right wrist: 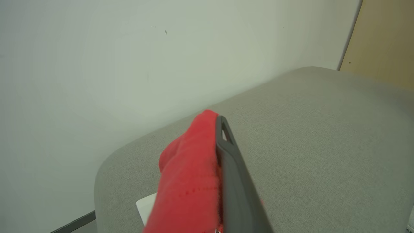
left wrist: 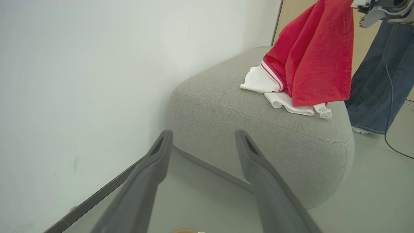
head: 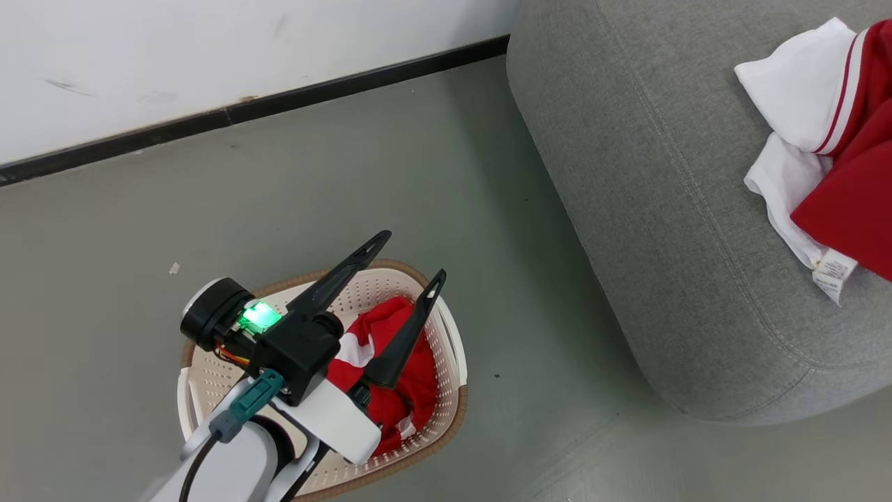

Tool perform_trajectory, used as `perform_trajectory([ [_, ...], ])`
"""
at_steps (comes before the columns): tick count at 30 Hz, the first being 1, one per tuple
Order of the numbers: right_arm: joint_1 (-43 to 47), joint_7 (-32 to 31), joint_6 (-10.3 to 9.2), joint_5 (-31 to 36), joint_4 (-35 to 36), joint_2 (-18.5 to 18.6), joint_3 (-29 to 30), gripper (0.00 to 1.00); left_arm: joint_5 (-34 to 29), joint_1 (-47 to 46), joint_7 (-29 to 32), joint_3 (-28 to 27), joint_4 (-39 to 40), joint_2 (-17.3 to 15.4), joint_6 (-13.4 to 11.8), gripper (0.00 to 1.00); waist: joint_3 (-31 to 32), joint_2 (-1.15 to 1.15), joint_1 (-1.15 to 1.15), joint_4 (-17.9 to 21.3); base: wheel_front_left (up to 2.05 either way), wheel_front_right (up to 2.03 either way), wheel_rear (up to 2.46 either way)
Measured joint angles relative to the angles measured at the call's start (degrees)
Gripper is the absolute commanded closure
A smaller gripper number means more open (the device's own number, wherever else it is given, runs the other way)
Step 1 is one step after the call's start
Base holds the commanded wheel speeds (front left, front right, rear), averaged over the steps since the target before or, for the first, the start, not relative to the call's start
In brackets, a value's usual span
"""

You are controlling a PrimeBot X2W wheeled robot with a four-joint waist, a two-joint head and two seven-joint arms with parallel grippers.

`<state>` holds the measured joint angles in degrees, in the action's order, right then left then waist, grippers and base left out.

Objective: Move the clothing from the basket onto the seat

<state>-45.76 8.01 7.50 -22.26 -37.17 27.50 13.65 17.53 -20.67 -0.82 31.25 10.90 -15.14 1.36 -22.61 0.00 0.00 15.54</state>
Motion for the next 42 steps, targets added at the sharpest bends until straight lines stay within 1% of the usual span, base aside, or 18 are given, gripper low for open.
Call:
perform_trajectory([
  [5, 0.8, 1.7, -0.01, 1.6, -3.3, 0.1, 0.4, 1.00, 0.0, -0.1, 0.6, -0.4, 1.0, -0.5, -0.3, 0.00, -1.3, 0.00, 0.00, -0.3, 0.00, 0.00, 0.00],
  [7, 0.9, 2.3, -0.01, 4.1, -4.6, 0.1, 0.1, 1.00, -0.2, -0.1, 0.8, -0.6, 1.4, -0.9, -0.3, 0.00, -2.1, 0.00, 0.00, -0.6, 0.00, 0.00, 0.00],
  [17, 0.9, 3.7, 0.00, 9.3, -9.9, -0.3, -1.4, 1.00, -0.5, -1.3, 0.8, -1.0, 2.9, -1.0, -0.7, 0.00, -4.5, 0.00, 0.00, -1.5, 0.00, 0.00, 0.00],
  [28, 0.9, 4.6, 0.00, 14.2, -15.0, -1.1, 0.6, 1.00, -0.5, -1.9, 0.8, -1.1, 3.0, -1.1, -0.7, 0.00, -6.4, 0.00, 0.00, -2.4, 0.00, 0.00, 0.00],
  [31, 0.9, 4.7, 0.00, 14.7, -15.8, -1.7, 0.8, 1.00, -0.5, -2.4, 0.7, -1.2, 3.0, -1.1, -0.7, 0.00, -6.7, 0.00, 0.00, -2.5, 0.00, 0.00, 0.00],
  [37, 0.9, 5.2, 0.00, 15.3, -17.0, -4.5, 0.8, 1.00, -0.5, -2.4, 0.7, -1.5, 2.9, -1.4, -0.7, 0.00, -6.8, 0.00, 0.00, -2.4, 0.00, 0.00, 0.00],
  [38, 0.8, 5.2, 0.00, 15.3, -17.1, -4.7, 0.7, 0.89, -0.5, -2.4, 0.7, -1.5, 2.9, -1.4, -0.7, 0.00, -6.8, 0.00, 0.00, -2.4, 0.00, 0.00, 0.00],
  [39, 0.8, 5.2, 0.00, 15.3, -17.2, -4.8, 0.7, 0.84, -0.5, -2.4, 0.7, -1.6, 2.8, -1.4, -0.7, 0.00, -6.8, 0.00, 0.00, -2.3, 0.00, 0.00, 0.00],
  [40, 0.8, 5.5, 0.00, 15.3, -17.2, -5.0, 0.7, 0.57, -0.5, -2.4, 0.6, -1.6, 2.8, -1.4, -0.7, 0.00, -6.8, 0.00, 0.00, -2.2, 0.00, 0.00, 0.00],
  [41, 0.8, 5.6, 0.00, 15.3, -17.2, -5.1, 0.7, 0.41, -0.5, -2.4, 0.4, -1.6, 2.8, -1.4, -0.7, 0.00, -6.7, 0.00, 0.00, -2.1, 0.00, 0.00, 0.00],
  [42, 0.8, 5.6, 0.00, 15.3, -17.2, -5.1, 0.7, 0.16, -0.5, -2.4, 0.4, -1.6, 2.8, -1.4, -0.7, 0.00, -6.7, 0.00, 0.00, -2.1, 0.00, 0.00, 0.00],
])
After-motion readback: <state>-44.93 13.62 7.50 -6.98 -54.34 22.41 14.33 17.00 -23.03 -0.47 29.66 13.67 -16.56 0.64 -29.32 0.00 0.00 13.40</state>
